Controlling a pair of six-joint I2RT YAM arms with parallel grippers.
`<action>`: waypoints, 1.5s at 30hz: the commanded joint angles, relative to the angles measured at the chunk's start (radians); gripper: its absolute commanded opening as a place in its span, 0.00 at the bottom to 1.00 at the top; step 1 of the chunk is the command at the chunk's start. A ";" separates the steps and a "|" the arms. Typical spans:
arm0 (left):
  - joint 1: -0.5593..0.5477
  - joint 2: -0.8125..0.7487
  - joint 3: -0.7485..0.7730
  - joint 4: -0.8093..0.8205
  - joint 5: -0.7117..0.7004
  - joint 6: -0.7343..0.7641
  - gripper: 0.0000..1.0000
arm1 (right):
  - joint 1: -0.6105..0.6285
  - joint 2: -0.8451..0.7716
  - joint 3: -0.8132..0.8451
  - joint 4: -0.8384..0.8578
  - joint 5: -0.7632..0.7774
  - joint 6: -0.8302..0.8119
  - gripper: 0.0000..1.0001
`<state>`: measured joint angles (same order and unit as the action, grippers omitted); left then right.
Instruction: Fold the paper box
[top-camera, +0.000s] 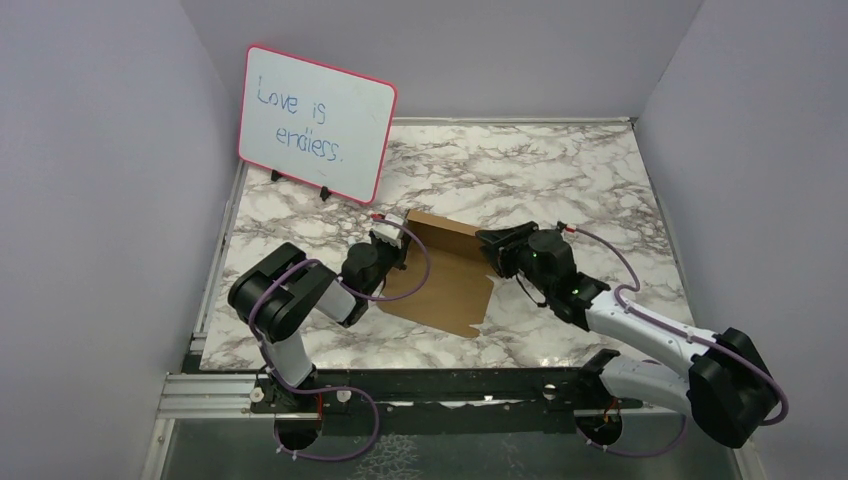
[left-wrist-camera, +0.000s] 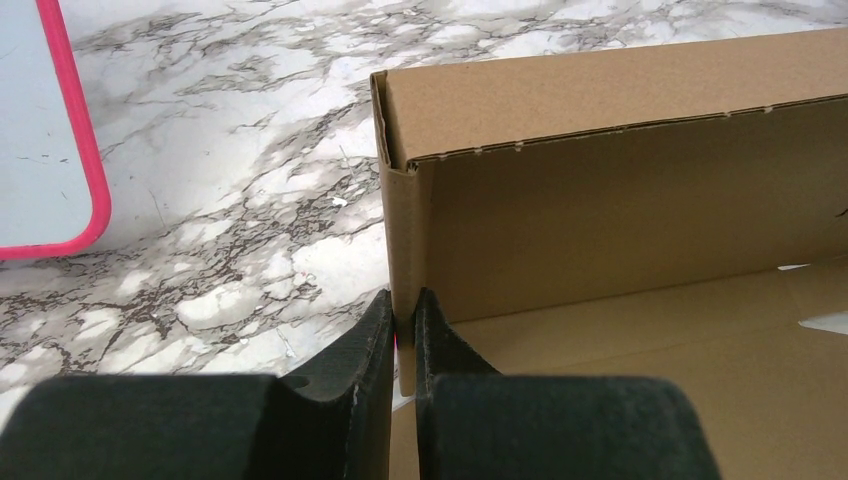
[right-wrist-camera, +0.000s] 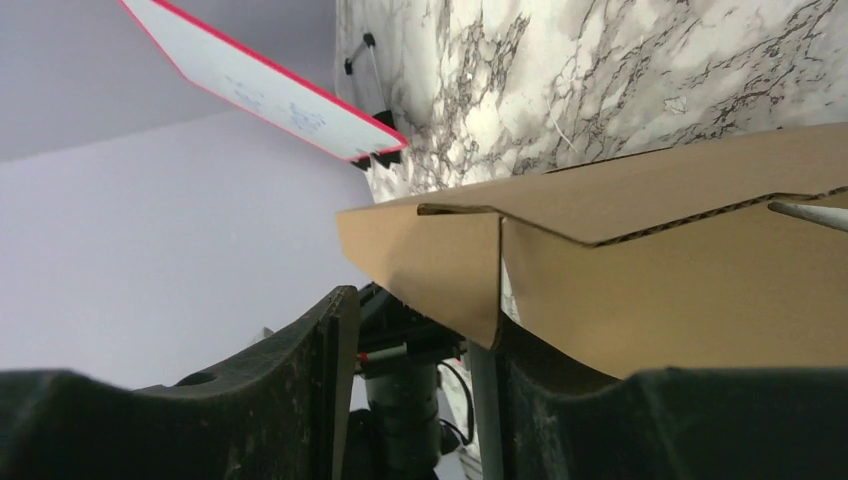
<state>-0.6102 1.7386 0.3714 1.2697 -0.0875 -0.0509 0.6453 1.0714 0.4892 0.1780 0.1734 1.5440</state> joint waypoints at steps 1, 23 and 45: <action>0.001 0.019 -0.009 0.063 -0.023 -0.014 0.00 | 0.002 0.037 -0.015 0.100 0.086 0.150 0.47; -0.039 0.075 0.002 0.152 -0.331 -0.113 0.00 | 0.018 0.100 -0.037 0.100 0.103 0.265 0.03; -0.189 0.268 0.099 0.300 -0.854 -0.034 0.00 | 0.033 0.113 -0.046 0.099 0.049 0.279 0.01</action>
<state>-0.8173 1.9972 0.4637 1.5261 -0.7105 -0.0868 0.6662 1.1778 0.4690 0.3004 0.2501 1.8256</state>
